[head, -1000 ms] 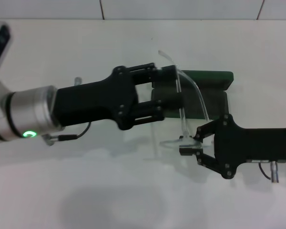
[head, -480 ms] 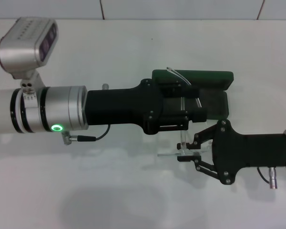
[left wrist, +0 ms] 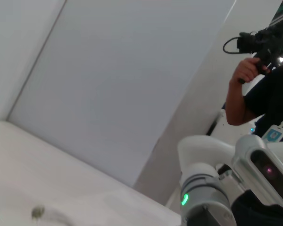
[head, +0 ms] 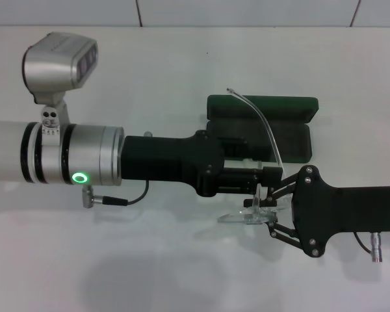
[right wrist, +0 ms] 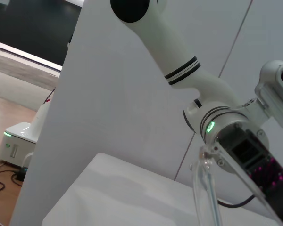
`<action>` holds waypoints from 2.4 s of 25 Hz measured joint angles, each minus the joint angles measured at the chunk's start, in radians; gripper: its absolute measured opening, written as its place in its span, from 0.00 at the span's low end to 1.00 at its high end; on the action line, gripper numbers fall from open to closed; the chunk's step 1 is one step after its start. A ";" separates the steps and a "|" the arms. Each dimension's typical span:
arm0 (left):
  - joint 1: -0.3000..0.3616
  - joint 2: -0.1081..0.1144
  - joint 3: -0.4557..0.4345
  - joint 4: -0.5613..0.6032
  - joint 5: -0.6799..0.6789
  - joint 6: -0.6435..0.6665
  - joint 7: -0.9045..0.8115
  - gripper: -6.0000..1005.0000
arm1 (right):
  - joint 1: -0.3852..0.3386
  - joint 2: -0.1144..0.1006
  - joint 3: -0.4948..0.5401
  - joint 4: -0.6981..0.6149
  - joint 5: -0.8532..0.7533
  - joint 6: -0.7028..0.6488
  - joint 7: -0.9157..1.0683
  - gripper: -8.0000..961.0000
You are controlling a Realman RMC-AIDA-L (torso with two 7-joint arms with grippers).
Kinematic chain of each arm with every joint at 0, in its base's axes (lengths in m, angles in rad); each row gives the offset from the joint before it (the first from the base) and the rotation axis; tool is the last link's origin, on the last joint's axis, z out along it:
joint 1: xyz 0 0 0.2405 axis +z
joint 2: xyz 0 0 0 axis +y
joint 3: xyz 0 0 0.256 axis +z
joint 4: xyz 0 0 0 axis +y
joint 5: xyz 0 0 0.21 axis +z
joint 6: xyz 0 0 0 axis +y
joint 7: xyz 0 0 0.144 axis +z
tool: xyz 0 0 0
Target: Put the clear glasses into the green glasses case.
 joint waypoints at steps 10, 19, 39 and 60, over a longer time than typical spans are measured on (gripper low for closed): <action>-0.005 -0.003 0.002 0.049 0.070 0.042 -0.115 0.61 | -0.001 0.000 0.000 -0.002 0.001 -0.003 -0.004 0.13; 0.022 -0.001 -0.100 0.049 0.058 0.064 -0.104 0.61 | -0.018 -0.004 0.001 -0.002 0.002 -0.034 -0.030 0.13; 0.253 -0.061 -0.345 0.051 0.117 -0.014 0.564 0.61 | 0.107 0.003 0.094 0.035 0.016 -0.398 0.399 0.13; 0.202 -0.082 -0.345 -0.027 0.102 0.096 0.924 0.61 | 0.264 0.005 0.086 0.284 0.051 -0.302 0.639 0.13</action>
